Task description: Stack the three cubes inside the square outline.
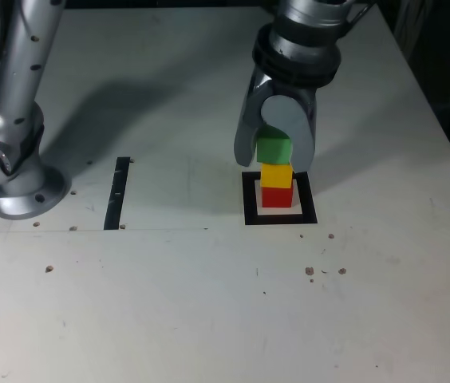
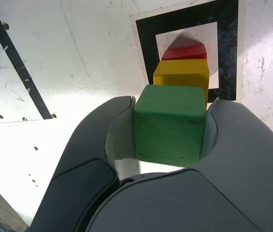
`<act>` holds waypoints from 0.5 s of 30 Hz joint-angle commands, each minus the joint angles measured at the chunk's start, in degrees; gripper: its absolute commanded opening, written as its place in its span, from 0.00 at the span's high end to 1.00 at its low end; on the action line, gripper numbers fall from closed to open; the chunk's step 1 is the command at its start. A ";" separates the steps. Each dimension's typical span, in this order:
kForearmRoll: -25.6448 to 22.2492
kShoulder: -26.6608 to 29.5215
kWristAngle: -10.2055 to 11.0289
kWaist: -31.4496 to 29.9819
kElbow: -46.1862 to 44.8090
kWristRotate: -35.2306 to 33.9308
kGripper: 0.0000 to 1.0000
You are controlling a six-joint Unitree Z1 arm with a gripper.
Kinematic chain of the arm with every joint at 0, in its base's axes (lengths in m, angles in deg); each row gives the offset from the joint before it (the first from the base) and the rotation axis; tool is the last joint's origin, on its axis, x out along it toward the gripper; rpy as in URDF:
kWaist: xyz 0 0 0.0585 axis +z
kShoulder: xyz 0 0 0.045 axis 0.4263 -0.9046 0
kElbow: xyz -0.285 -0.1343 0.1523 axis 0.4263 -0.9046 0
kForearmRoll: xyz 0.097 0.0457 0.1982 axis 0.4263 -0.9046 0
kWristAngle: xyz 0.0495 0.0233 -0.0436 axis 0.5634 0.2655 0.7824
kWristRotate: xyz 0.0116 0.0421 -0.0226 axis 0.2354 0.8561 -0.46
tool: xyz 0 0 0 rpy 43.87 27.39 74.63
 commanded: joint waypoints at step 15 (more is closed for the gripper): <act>0.65 -0.61 -0.69 0.02 -1.20 1.28 0.57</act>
